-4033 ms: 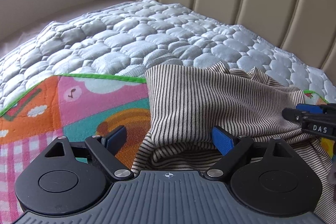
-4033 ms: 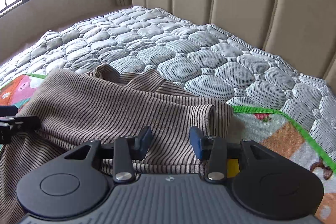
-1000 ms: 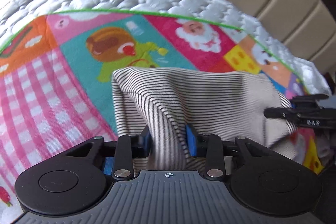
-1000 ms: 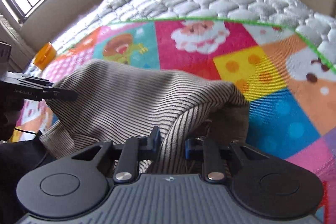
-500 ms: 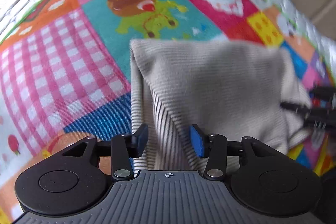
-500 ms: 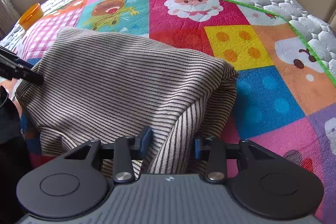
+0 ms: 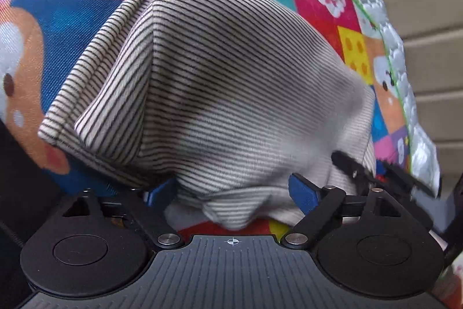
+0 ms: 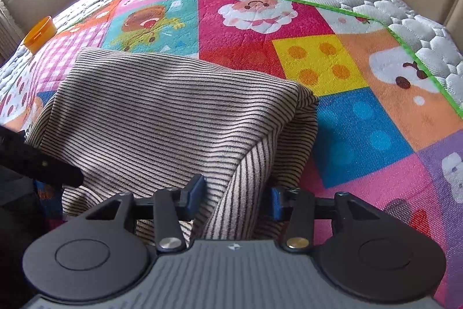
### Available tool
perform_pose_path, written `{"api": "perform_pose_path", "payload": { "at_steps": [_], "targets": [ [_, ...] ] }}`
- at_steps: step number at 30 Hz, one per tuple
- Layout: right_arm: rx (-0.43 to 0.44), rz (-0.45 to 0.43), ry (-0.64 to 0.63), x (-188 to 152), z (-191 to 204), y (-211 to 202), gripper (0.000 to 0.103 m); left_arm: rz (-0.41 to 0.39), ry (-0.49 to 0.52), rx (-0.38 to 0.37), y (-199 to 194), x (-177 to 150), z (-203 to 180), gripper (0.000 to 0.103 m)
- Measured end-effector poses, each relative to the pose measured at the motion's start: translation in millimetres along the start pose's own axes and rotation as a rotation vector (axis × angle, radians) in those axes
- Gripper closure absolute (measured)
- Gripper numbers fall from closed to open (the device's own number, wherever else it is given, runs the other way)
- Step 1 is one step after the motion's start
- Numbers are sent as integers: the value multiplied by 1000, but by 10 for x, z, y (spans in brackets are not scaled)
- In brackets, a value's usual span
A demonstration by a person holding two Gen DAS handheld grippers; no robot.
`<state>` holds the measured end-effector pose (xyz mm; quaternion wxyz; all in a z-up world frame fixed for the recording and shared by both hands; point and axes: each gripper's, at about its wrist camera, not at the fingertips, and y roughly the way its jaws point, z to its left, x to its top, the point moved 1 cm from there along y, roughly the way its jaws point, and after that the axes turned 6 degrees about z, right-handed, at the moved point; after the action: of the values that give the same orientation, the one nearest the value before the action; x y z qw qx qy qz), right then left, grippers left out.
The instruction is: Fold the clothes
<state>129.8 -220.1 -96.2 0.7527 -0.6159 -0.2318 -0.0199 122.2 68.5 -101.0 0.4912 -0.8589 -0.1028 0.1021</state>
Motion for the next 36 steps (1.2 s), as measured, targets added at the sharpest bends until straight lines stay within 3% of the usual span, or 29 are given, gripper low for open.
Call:
{"api": "perform_pose_path", "payload": {
  "at_steps": [7,9,13,16,18,20,23,27,31,36],
  "targets": [
    [10,-30,18,24,-22,-55,58,-33,-38,-47,7,366,48,20],
    [6,-68,9,50,-25,-139,56,-81,-14,-41,-24,495,-11,22],
    [32,-187,36,163,-98,-370,33,-200,28,-2,-26,803,-166,25],
    [44,-273,87,324,-201,-453,33,-285,62,22,-4,1043,-272,25],
    [31,-305,130,447,-273,-392,33,-358,155,30,0,1141,-341,25],
    [12,-306,160,563,-334,-235,33,-395,228,74,1,1183,-399,25],
    [-53,-238,163,647,-390,133,33,-412,302,124,2,1184,-446,25],
    [-78,-158,169,547,-388,435,35,-419,376,160,47,1177,-529,25],
    [-95,-124,156,496,-291,380,35,-427,392,134,64,1224,-504,25],
    [-158,-93,107,334,78,254,35,-468,404,2,1,1305,-422,25]
  ]
}}
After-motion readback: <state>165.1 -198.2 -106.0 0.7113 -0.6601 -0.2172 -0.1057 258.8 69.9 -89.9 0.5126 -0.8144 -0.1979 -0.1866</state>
